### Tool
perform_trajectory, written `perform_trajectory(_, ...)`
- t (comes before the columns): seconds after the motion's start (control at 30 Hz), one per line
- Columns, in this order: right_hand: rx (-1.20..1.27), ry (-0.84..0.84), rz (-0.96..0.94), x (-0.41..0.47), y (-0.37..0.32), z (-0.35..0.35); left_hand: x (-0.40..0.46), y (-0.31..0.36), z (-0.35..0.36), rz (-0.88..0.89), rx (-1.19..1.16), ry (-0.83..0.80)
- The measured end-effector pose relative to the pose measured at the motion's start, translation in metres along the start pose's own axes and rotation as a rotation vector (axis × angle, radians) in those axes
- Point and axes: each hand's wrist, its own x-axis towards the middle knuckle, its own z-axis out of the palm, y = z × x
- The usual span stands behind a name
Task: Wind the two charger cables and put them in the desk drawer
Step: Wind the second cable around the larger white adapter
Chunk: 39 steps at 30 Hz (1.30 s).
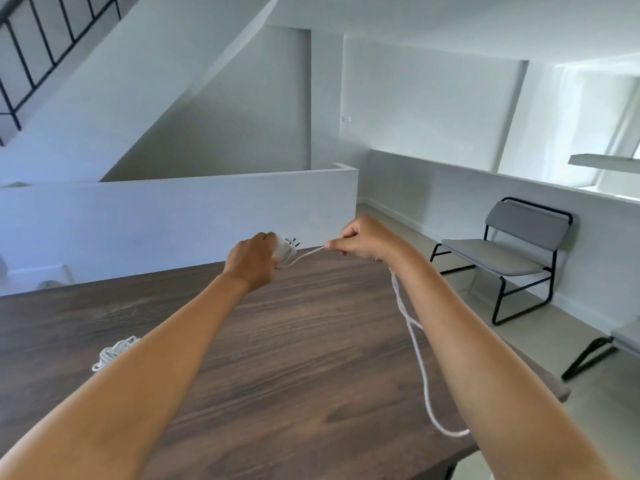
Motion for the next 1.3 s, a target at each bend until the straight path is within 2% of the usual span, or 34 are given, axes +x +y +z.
perform_trajectory(0.17, 0.095, 0.114, -0.040, 0.025, -0.002, 0.004, -0.016, -0.029, -0.004, 0.013, -0.291, -0.184)
perform_trajectory(0.3, 0.149, 0.179, -0.038, 0.040, 0.002, 0.019, -0.032, -0.039, -0.022, 0.072, -0.551, -0.405)
perform_trajectory(0.37, 0.194, 0.177, -0.031, 0.047, 0.005, 0.030, -0.040, -0.040, -0.033, 0.061, -0.666, -0.508)
perform_trajectory(0.47, 0.252, 0.138, -0.011, 0.052, 0.007, 0.047, -0.049, -0.043, -0.045, -0.035, -0.958, -0.697)
perform_trajectory(0.57, 0.327, 0.092, 0.006, 0.052, 0.006, 0.060, -0.055, -0.052, -0.048, -0.092, -1.272, -0.742)
perform_trajectory(0.8, 0.337, -0.025, 0.034, 0.034, 0.000, 0.091, -0.053, -0.055, -0.045, -0.340, -1.807, -0.382)
perform_trajectory(0.97, 0.204, -0.039, 0.008, 0.025, -0.005, 0.108, -0.035, -0.043, -0.045, -0.606, -2.003, -0.095)
perform_trajectory(1.13, 0.014, -0.080, -0.046, 0.016, -0.006, 0.105, -0.015, -0.047, -0.036, -0.830, -1.914, 0.175)
perform_trajectory(1.2, -0.056, -0.080, -0.070, 0.011, -0.006, 0.102, -0.010, -0.047, -0.032, -0.909, -1.775, 0.266)
perform_trajectory(1.3, -0.181, -0.087, -0.115, 0.004, -0.013, 0.096, -0.007, -0.045, -0.021, -0.956, -1.448, 0.341)
